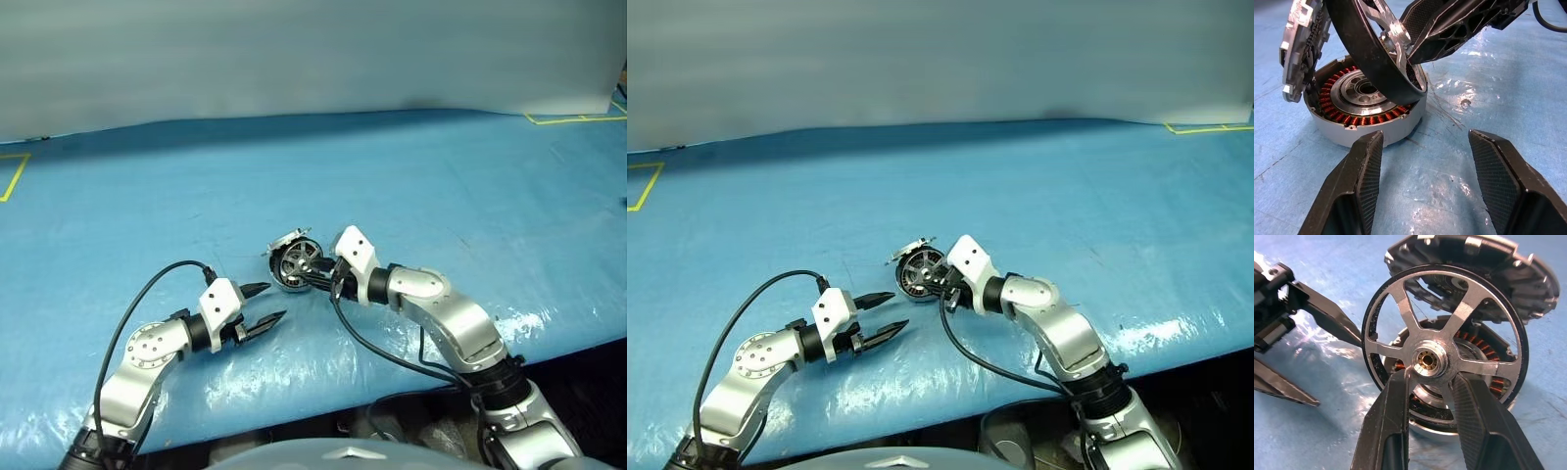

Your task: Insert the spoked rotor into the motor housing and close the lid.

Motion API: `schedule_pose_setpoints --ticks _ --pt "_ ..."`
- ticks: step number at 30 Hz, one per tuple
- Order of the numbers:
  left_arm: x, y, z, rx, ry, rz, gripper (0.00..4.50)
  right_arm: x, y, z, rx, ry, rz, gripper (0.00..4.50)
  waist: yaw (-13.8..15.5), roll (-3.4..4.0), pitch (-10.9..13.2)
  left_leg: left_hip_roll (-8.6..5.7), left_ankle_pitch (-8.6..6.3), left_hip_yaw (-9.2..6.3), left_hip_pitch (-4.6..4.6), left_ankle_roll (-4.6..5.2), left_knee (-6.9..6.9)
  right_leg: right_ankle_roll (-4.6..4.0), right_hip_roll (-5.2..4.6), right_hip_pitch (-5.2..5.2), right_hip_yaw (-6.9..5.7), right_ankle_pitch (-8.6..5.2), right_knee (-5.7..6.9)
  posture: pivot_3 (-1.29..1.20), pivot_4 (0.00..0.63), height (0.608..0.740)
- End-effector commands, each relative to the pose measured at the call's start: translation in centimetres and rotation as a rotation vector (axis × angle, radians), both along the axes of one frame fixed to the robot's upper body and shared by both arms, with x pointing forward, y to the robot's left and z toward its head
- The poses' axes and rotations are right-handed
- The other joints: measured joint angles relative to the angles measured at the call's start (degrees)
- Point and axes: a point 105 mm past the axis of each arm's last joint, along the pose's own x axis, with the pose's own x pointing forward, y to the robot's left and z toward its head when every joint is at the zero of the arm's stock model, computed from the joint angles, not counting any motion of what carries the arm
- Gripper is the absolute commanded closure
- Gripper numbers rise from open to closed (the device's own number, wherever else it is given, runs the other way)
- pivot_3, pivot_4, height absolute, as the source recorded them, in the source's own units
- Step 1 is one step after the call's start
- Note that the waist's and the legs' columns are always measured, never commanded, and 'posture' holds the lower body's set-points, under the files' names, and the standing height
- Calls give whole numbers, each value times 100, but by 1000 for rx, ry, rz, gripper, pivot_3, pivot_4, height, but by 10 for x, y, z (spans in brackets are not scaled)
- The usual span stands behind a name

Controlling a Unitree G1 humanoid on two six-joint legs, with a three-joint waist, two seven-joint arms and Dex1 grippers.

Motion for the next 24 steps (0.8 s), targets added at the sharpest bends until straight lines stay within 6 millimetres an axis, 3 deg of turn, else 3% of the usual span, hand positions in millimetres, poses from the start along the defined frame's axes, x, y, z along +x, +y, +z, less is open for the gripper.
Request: schedule_pose_setpoints --ticks 1,12,13,18,24 --pt "0 -8 13 -14 -53 -20 1584 1 -10 -4 -57 36 9 3586 11 -1 -1 0 0 -1 0 0 0 0 -1 1 -1 0 0 0 150 740" --pt "0 -15 13 -16 -59 -20 1584 -6 -1 -12 -195 58 116 3586 0 -3 -5 0 -1 -4 0 2 0 0 -2 2 -2 1 -1 0 150 740" --pt "0 -15 13 -18 -57 -21 1584 -5 0 -11 -191 53 123 2863 -1 -4 -5 0 -1 -4 1 2 0 1 -1 2 -2 1 0 0 150 740" --pt "-1 -16 11 -20 -51 -17 1584 1 -1 -6 -202 63 99 1314 -3 -3 -5 2 -1 -3 1 1 0 1 -2 1 -1 1 0 0 150 740" --pt "-2 -14 5 -14 -45 -7 1584 6 5 35 -50 -17 114 1314 5 -2 -3 2 -1 -5 -4 2 0 1 -3 -2 -2 1 -1 0 150 740"
